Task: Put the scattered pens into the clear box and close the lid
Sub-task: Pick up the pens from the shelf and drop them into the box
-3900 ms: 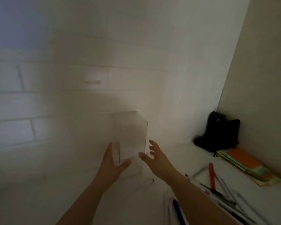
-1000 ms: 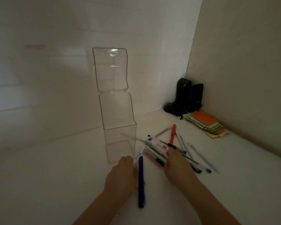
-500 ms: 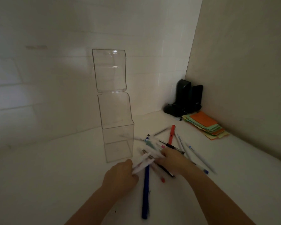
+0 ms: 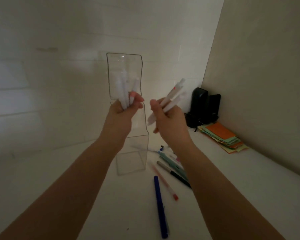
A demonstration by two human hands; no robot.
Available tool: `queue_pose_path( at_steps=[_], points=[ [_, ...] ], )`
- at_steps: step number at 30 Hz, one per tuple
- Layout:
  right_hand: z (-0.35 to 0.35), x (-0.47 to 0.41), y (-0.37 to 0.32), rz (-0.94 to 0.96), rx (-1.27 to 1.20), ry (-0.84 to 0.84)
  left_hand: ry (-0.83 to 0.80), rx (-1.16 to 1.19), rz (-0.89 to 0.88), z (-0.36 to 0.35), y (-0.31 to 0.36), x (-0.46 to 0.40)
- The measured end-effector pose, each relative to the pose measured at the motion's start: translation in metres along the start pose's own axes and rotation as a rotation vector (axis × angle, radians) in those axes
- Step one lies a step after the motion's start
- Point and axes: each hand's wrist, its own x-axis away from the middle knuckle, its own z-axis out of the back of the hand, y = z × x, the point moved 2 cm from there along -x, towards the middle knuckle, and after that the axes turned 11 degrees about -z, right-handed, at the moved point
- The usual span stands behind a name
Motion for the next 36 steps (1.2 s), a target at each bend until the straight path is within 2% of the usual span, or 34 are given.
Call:
queue_pose_path(
  at_steps=[3, 6, 9, 15, 17, 21, 24, 25, 27, 30, 31, 33, 36],
  points=[
    [-0.019, -0.015, 0.004, -0.107, 0.012, -0.113, -0.035, -0.05, 0.142, -0.002, -0.022, -0.01],
    [-0.024, -0.025, 0.024, -0.187, 0.268, -0.18, -0.089, -0.092, 0.282, 0.004, -0.042, -0.011],
    [-0.022, -0.032, 0.029, -0.286, 0.384, -0.273, -0.131, -0.124, 0.356, 0.004, -0.046, -0.014],
    [-0.008, -0.027, 0.021, -0.166, 0.424, -0.36, -0.165, -0.19, 0.316, -0.003, -0.046, -0.013],
    [0.006, -0.023, 0.02, -0.143, 0.424, -0.348, -0.155, -0.292, 0.248, -0.006, -0.041, -0.009],
    [0.052, -0.007, 0.041, -0.144, 0.406, -0.205, -0.09, -0.534, -0.187, 0.002, -0.01, 0.016],
    [0.063, 0.012, 0.084, -0.206, 0.666, -0.237, -0.21, -0.609, -0.354, 0.003, -0.003, 0.057],
    [0.059, 0.019, 0.1, -0.241, 0.75, -0.286, -0.29, -0.645, -0.331, 0.001, -0.007, 0.072],
    [0.047, 0.031, 0.12, -0.256, 0.892, -0.357, -0.515, -0.767, -0.148, -0.01, -0.021, 0.1],
    [0.03, 0.041, 0.131, -0.183, 1.034, -0.33, -0.862, -1.026, 0.206, -0.029, -0.051, 0.135],
    [0.025, 0.042, 0.133, -0.179, 1.065, -0.321, -0.914, -1.05, 0.279, -0.035, -0.056, 0.141],
    [0.017, 0.045, 0.134, -0.178, 1.106, -0.332, -0.911, -1.068, 0.331, -0.044, -0.06, 0.144],
    [0.021, 0.044, 0.132, -0.218, 1.042, -0.307, -0.816, -1.027, 0.416, -0.043, -0.066, 0.136]
  ],
)
